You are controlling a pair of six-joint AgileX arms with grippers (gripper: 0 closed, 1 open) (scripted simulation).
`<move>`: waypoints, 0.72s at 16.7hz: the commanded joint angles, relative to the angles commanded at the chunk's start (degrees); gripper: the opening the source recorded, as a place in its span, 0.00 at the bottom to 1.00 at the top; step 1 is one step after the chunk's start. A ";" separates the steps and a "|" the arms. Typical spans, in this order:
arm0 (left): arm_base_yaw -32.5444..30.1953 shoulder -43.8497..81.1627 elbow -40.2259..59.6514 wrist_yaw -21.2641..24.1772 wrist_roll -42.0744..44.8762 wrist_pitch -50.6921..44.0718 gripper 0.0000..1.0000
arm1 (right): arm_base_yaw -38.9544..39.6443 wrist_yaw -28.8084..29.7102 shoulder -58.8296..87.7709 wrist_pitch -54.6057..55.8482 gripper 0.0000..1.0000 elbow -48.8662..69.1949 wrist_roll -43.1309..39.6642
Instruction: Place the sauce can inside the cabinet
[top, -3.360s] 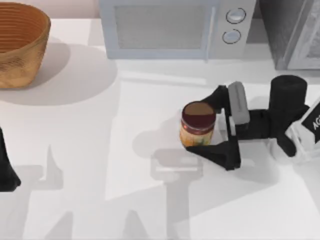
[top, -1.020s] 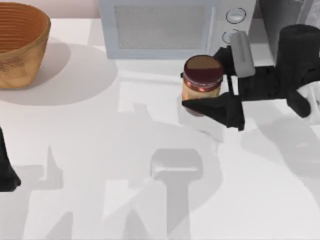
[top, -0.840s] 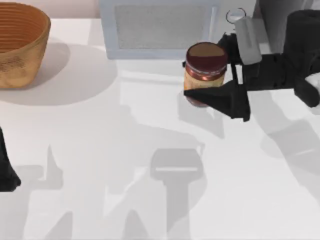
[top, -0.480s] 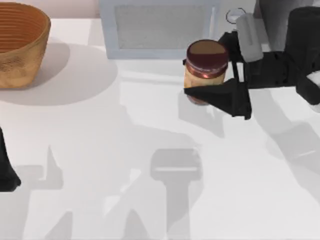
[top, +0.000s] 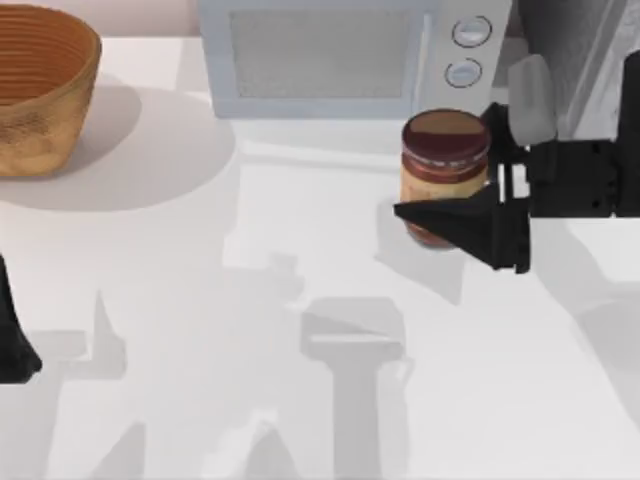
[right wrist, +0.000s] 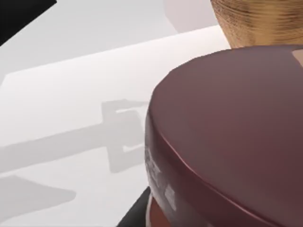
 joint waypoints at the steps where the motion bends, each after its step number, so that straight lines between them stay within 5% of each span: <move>1: 0.00 0.00 0.00 0.00 0.00 0.00 1.00 | -0.06 1.83 -3.67 -1.36 0.00 -2.15 0.62; 6: 0.00 0.00 0.00 0.00 0.00 0.00 1.00 | -2.78 15.36 -25.65 -8.64 0.00 -14.34 2.87; 12: 0.00 0.00 0.00 0.00 0.00 0.00 1.00 | -9.90 38.84 -64.63 -17.92 0.00 -30.92 5.32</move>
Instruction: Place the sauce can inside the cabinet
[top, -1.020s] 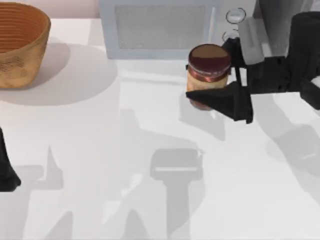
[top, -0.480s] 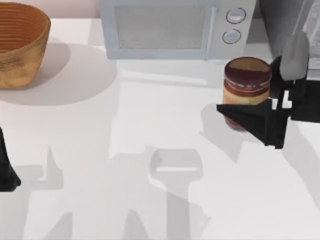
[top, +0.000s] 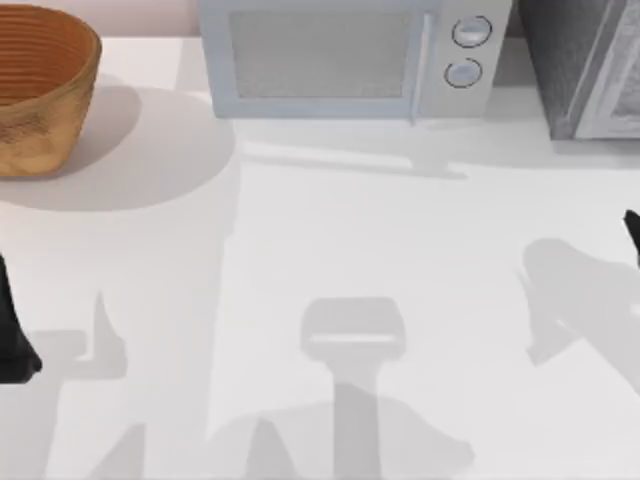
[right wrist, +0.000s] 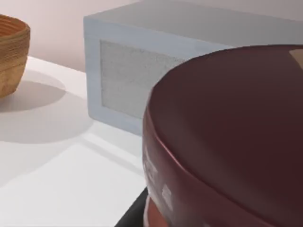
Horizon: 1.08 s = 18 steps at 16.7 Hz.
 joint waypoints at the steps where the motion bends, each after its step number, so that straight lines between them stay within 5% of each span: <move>1: 0.00 0.00 0.00 0.00 0.00 0.00 1.00 | -1.22 3.85 -5.77 -1.43 0.00 -2.57 0.56; 8: 0.00 0.00 0.00 0.00 0.00 0.00 1.00 | -6.37 21.94 -30.61 -8.60 0.00 -15.59 4.47; 18: 0.00 0.00 0.00 0.00 0.00 0.00 1.00 | -5.84 23.03 -30.81 -9.49 0.00 -14.64 5.03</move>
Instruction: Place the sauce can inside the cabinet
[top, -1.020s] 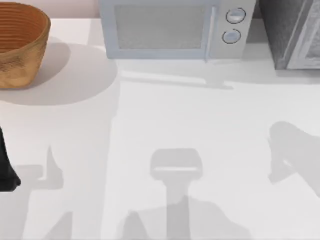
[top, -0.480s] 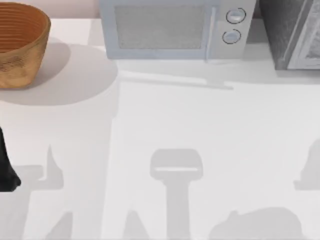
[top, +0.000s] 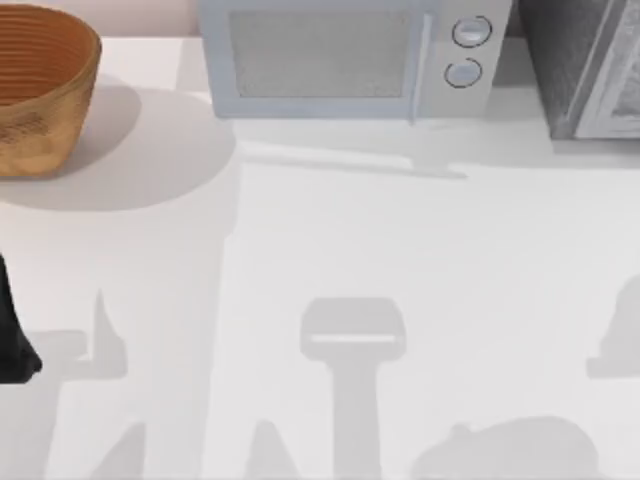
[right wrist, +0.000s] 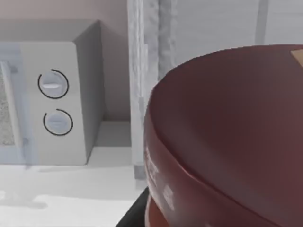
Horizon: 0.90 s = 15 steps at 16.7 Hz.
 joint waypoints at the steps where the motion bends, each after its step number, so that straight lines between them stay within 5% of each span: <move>1: 0.00 0.00 0.00 0.00 0.00 0.00 1.00 | 0.31 0.15 1.54 -0.55 0.00 1.80 0.11; 6: 0.00 0.00 0.00 0.00 0.00 0.00 1.00 | 2.18 2.32 15.40 -5.83 0.00 19.32 0.82; 15: 0.00 0.00 0.00 0.00 0.00 0.00 1.00 | 6.49 8.05 50.22 -19.37 0.00 69.80 1.69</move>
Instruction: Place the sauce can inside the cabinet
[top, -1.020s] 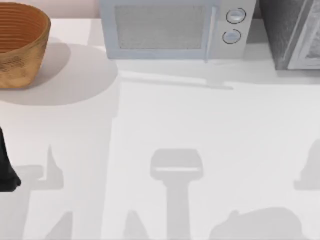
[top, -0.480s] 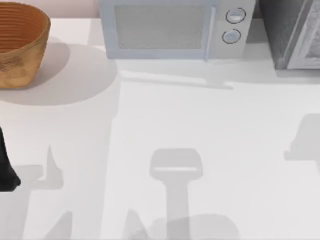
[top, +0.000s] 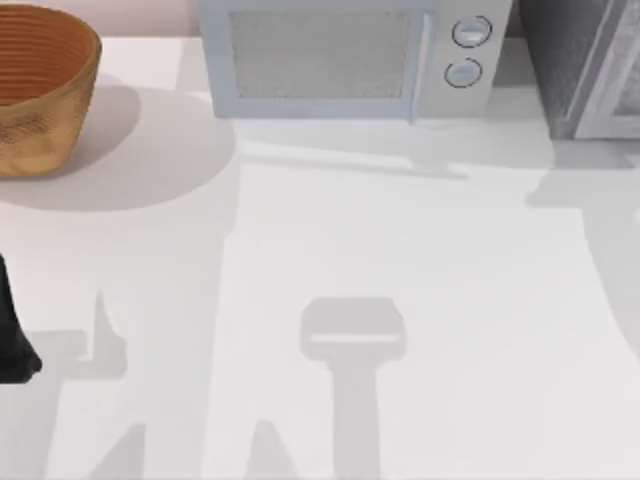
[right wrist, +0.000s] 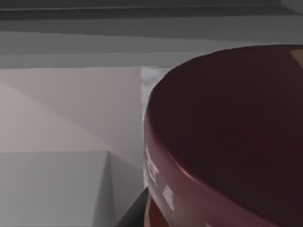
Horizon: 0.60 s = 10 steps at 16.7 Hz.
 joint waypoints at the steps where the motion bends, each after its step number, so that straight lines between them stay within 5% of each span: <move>1: 0.00 0.00 0.00 0.00 0.00 0.00 1.00 | 0.54 0.51 3.64 -1.41 0.00 5.38 0.00; 10: 0.00 0.00 0.00 0.00 0.00 0.00 1.00 | 3.90 3.34 24.94 -9.57 0.00 34.42 -0.84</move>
